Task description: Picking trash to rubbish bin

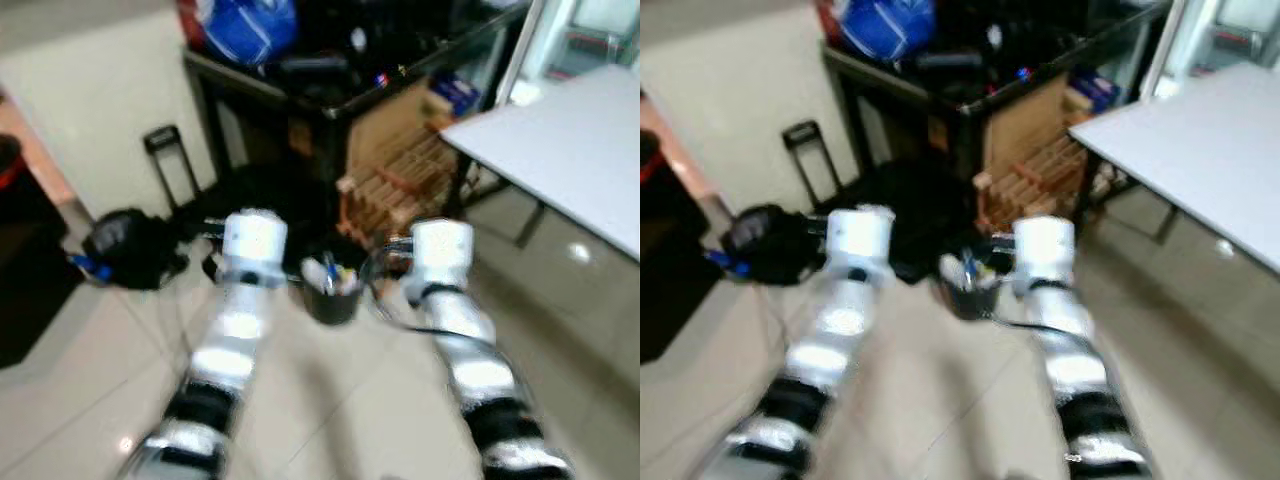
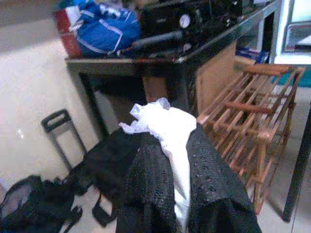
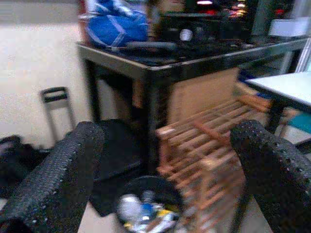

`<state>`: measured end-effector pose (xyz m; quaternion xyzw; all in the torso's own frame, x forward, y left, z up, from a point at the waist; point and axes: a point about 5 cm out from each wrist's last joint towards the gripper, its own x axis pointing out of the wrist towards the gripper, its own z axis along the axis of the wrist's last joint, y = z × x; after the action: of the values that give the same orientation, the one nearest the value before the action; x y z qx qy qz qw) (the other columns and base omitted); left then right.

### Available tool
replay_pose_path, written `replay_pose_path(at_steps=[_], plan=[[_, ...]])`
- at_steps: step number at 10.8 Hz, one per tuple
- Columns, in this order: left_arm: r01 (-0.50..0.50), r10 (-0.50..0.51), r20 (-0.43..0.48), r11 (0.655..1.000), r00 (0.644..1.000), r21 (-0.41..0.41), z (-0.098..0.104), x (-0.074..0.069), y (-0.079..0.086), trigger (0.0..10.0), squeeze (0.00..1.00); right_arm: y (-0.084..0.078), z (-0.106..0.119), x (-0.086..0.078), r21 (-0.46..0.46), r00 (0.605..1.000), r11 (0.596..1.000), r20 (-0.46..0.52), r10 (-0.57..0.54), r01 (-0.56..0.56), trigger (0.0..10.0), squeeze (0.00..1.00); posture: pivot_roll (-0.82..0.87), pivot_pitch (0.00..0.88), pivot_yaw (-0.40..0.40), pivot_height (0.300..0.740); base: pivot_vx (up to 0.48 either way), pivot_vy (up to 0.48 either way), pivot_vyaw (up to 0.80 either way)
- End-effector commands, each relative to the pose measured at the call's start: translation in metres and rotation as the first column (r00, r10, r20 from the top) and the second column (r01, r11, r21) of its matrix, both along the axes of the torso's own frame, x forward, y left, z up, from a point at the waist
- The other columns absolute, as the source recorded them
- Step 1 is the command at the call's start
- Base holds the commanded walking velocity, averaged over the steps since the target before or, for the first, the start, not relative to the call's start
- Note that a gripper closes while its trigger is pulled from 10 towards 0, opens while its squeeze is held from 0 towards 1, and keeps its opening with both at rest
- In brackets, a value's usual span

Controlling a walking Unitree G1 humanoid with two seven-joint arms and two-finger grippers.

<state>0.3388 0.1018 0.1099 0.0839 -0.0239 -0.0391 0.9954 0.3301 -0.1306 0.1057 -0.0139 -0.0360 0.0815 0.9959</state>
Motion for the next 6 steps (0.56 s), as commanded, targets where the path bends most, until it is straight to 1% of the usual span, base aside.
replay_pose_path(at_steps=[1, 6], plan=[[-0.041, 0.041, 0.008, 0.999, 0.999, 0.015, 0.0028, 0.0031, 0.0159, 10.0, 0.00, 0.0147, 0.0056, 0.0011, 0.009, 0.999, 0.999, 0.020, 0.039, -0.040, 10.0, 0.00, -0.02, 0.058, 0.040, 0.740, 0.454, 0.000, 0.00], [-0.044, 0.044, 0.008, 0.999, 0.999, 0.018, 0.0038, 0.0041, 0.0164, 10.0, 0.00, 0.0146, 0.0058, 0.0022, 0.001, 0.999, 0.999, 0.017, 0.043, -0.043, 10.0, 0.00, -0.02, 0.062, 0.039, 0.740, 0.458, 0.000, 0.00]])
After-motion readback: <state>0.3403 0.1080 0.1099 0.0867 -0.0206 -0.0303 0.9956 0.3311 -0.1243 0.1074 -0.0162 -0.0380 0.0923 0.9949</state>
